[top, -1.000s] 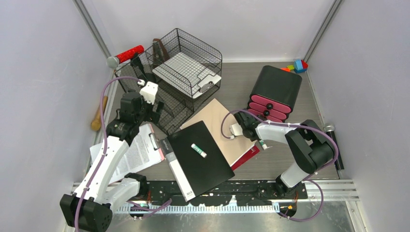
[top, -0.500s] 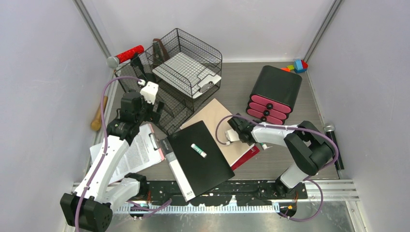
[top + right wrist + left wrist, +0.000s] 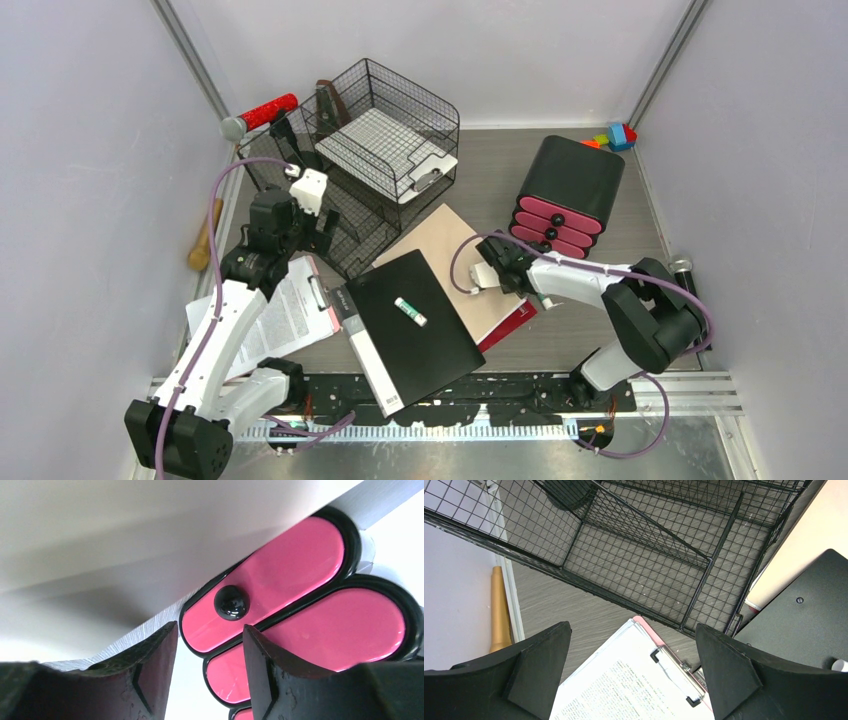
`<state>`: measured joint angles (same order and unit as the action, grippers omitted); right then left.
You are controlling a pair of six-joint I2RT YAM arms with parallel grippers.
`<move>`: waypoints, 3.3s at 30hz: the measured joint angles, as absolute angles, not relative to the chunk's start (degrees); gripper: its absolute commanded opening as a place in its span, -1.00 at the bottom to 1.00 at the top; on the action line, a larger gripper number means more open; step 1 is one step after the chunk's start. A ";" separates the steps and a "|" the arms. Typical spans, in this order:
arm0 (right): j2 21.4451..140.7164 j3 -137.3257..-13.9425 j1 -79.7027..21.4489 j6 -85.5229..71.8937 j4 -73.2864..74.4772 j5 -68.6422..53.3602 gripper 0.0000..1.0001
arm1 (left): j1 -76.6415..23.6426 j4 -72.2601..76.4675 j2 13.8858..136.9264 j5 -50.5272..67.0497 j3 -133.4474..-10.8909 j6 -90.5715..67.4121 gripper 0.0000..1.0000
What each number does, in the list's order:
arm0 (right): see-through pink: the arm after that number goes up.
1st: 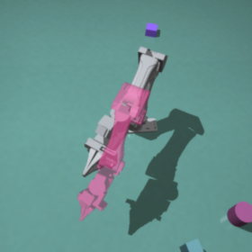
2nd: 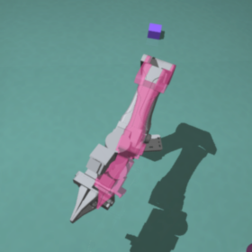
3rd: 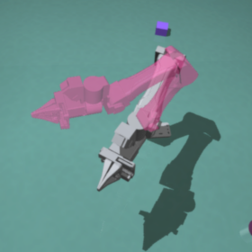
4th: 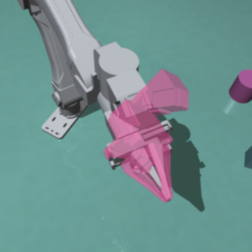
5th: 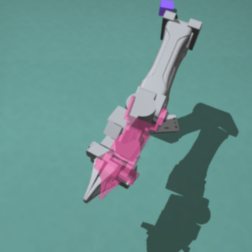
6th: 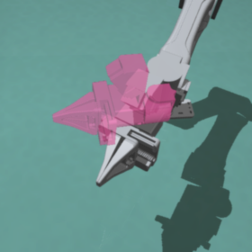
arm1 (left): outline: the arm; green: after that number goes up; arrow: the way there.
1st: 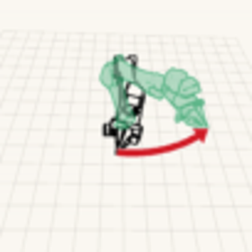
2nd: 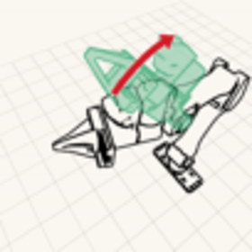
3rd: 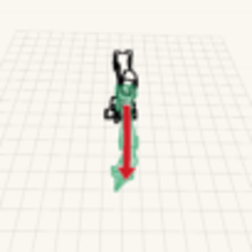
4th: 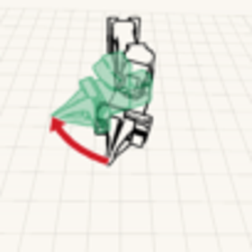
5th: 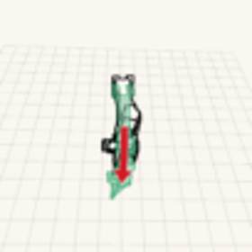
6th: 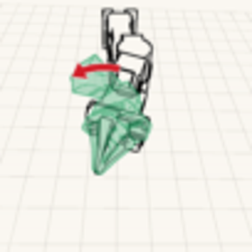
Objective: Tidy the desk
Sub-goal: Open the drawer in the storage box.
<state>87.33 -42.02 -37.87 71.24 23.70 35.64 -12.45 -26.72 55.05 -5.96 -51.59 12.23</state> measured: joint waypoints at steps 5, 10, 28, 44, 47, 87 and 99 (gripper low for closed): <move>87.22 -42.35 -35.03 73.03 24.05 35.48 0.13 | -12.34 -26.72 55.05 -5.93 -51.59 12.23 0.98; 87.24 -42.44 -32.95 75.00 23.97 35.22 0.11 | -12.29 -26.72 55.05 -5.93 -51.59 12.23 0.98; 89.67 -40.10 -30.35 82.56 13.37 33.91 -0.05 | -11.90 -26.70 55.07 -5.87 -51.59 12.23 0.98; 90.43 -38.61 -29.41 85.71 7.73 34.59 -0.77 | -11.86 -26.59 55.61 -5.32 -51.59 12.21 0.98; 90.43 -38.61 -29.43 85.69 7.75 34.61 -0.86 | -11.86 -26.59 55.72 -5.30 -51.59 12.23 0.98; 84.58 -38.54 -49.01 62.76 27.22 37.15 0.02 | -11.60 -26.61 54.33 -4.27 -51.59 12.16 0.98; 80.18 -46.39 -49.43 49.82 32.21 35.53 0.19 | -11.60 -26.61 54.13 -3.75 -51.59 12.16 0.98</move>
<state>80.18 -46.39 -49.43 49.82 32.21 35.53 -11.60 -26.61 54.13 -3.75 -51.59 12.16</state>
